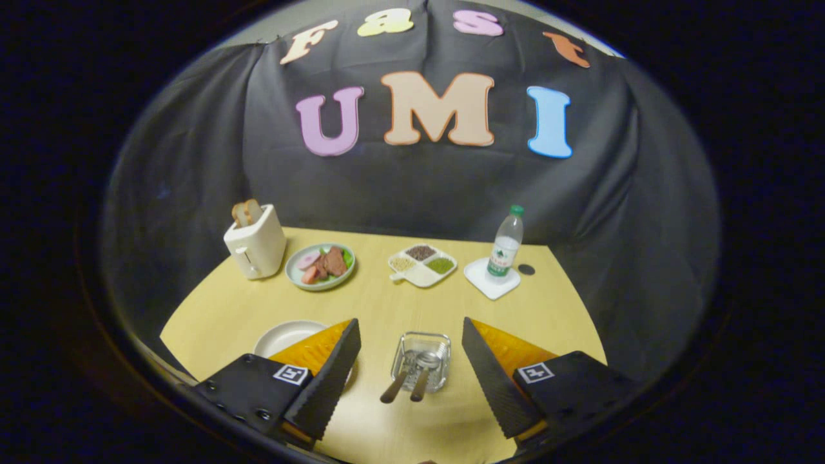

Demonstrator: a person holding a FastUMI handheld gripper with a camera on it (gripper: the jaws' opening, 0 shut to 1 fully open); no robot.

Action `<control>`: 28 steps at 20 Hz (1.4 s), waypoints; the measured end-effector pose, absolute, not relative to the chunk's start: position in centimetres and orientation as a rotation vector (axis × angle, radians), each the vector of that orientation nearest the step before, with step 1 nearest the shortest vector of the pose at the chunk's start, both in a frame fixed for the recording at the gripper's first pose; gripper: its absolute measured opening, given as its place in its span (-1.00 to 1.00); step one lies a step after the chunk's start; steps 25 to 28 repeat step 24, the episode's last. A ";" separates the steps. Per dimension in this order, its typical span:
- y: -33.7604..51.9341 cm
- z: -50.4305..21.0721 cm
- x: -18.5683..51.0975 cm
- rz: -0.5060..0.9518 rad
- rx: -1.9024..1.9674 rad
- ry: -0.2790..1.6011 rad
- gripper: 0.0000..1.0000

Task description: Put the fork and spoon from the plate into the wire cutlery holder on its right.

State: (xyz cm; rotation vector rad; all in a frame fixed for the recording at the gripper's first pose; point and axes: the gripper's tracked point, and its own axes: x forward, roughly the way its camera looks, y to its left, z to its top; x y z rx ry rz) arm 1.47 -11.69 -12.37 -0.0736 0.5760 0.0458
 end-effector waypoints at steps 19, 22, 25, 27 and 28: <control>-7.1 -5.7 3.4 0.067 0.001 0.155 1.00; -7.5 -5.4 3.6 0.063 0.007 0.142 1.00; -7.5 -5.2 3.6 0.063 0.007 0.137 1.00; -7.5 -5.2 3.6 0.063 0.007 0.137 1.00; -7.5 -5.2 3.6 0.063 0.007 0.137 1.00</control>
